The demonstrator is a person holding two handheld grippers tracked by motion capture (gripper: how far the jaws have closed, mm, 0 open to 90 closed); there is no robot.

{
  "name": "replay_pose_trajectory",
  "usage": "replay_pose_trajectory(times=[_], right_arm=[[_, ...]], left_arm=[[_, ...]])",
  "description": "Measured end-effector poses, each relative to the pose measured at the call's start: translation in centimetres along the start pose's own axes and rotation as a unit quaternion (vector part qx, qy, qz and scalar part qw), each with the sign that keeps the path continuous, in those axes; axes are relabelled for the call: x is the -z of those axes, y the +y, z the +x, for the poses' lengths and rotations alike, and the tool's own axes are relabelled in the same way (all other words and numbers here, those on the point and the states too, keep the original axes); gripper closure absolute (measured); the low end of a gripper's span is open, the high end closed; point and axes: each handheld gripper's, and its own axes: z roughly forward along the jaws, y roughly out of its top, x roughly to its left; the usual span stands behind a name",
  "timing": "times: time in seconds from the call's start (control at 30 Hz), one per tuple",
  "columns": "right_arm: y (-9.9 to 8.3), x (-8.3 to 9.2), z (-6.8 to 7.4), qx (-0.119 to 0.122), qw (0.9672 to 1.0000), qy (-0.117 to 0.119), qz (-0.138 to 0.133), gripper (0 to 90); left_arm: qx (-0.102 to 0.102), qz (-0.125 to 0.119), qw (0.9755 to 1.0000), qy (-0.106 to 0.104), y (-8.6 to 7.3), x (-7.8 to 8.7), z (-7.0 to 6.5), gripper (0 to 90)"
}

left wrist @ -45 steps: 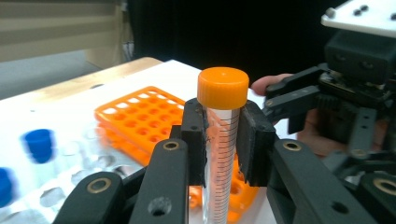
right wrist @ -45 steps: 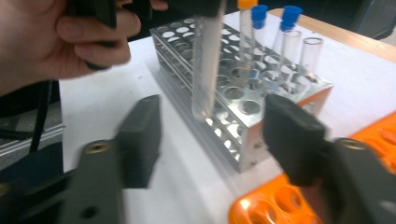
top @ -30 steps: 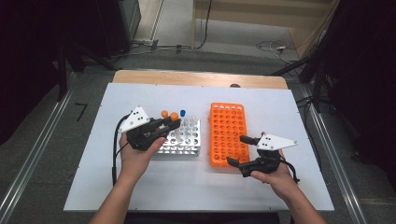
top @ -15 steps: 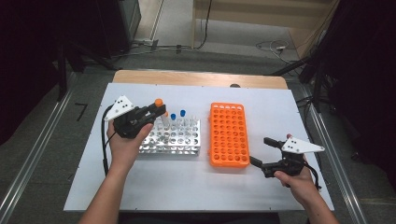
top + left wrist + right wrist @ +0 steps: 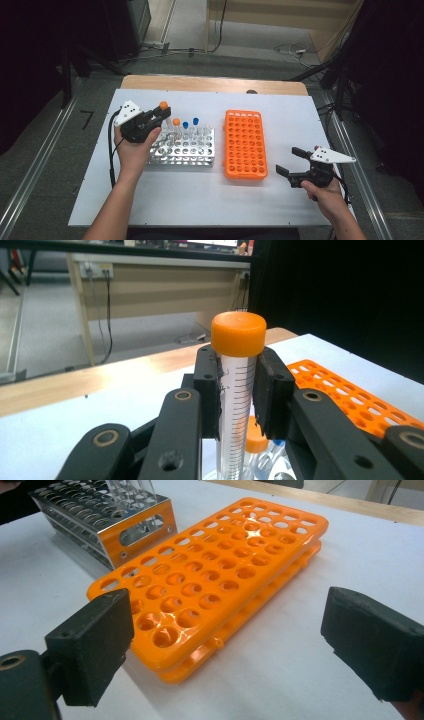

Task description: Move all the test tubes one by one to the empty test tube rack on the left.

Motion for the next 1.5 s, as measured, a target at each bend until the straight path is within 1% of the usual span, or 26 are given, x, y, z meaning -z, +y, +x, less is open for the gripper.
replay_pose_trajectory(times=[0.13,0.23,0.4,0.57,0.63,0.7,0.73,0.83,0.87,0.9,0.93,1.0,1.03,1.1,1.2,1.33,1.37,1.43,1.5], right_arm=[[-0.1,0.1,-0.2,-0.003,1.0,-0.002,-0.003,5.4],[-0.2,0.1,-0.2,-0.006,1.0,-0.003,-0.003,5.4],[-0.4,-0.1,-0.3,-0.009,1.0,-0.004,0.0,5.4],[-0.5,-0.1,-0.3,-0.01,0.9999,-0.006,0.0,5.4],[-0.5,-0.1,-0.4,-0.01,0.9999,-0.006,0.001,5.4],[-0.5,-0.1,-0.4,-0.01,0.9999,-0.006,0.001,5.4],[-0.5,-0.1,-0.4,-0.01,0.9999,-0.006,0.0,5.5],[-0.5,-0.1,-0.4,-0.01,0.9999,-0.007,-0.001,5.5],[-0.5,-0.1,-0.4,-0.01,0.9999,-0.007,-0.002,5.4],[-0.5,-0.1,-0.4,-0.01,0.9999,-0.008,-0.001,5.5],[-0.5,-0.1,-0.4,-0.01,0.9999,-0.009,-0.001,5.5],[-0.6,-0.1,-0.4,-0.01,0.9999,-0.009,-0.001,5.5],[-0.5,-0.1,-0.4,-0.01,0.9999,-0.009,-0.002,5.4],[-0.5,0.0,-0.4,-0.011,0.9999,-0.01,-0.003,5.5],[-0.6,0.0,-0.4,-0.011,0.9999,-0.01,-0.002,5.5],[-0.6,-0.1,-0.4,-0.009,0.9999,-0.01,-0.002,5.5],[-0.6,-0.1,-0.4,-0.01,0.9999,-0.009,-0.001,5.5],[-0.5,-0.1,-0.4,-0.009,0.9999,-0.009,-0.002,5.5],[-0.5,-0.2,-0.4,-0.008,0.9999,-0.009,-0.002,5.5]], left_arm=[[0.004,0.012,0.9998,0.013,-0.5,-0.5,0.2,74.9],[0.004,0.014,0.9997,0.017,-0.6,-0.6,0.1,74.9],[-0.009,0.023,0.9994,0.026,-0.6,-0.8,-0.3,74.8],[-0.008,0.026,0.9992,0.028,-0.6,-0.6,-0.4,74.7],[-0.005,0.028,0.9994,0.021,-0.6,-0.5,-0.5,74.6],[-0.014,0.033,0.9992,0.02,-0.7,-0.5,-0.7,74.6],[-0.017,0.035,0.999,0.023,-0.7,-0.5,-0.8,74.5],[-0.017,0.041,0.9986,0.028,-0.6,-0.5,-0.9,74.6],[-0.019,0.041,0.9986,0.028,-0.7,-0.6,-0.9,74.5],[-0.026,0.044,0.9982,0.033,-0.7,-0.5,-1.0,74.5],[-0.035,0.05,0.9973,0.041,-0.6,-0.5,-1.0,74.3],[-0.046,0.058,0.9961,0.047,-0.8,-0.7,-1.1,74.2],[-0.057,0.061,0.9952,0.052,-0.8,-0.8,-1.3,74.0],[-0.075,0.064,0.9937,0.054,-0.9,-1.0,-1.7,73.9],[-0.072,0.065,0.9941,0.049,-0.9,-1.0,-1.7,74.3],[-0.051,0.069,0.9956,0.038,-0.9,-0.7,-1.3,73.5],[-0.044,0.07,0.9959,0.036,-0.8,-0.7,-1.2,71.5],[-0.039,0.074,0.9958,0.035,-0.8,-0.6,-1.1,70.4],[-0.039,0.086,0.9949,0.037,-0.9,-0.7,-1.0,70.1]])
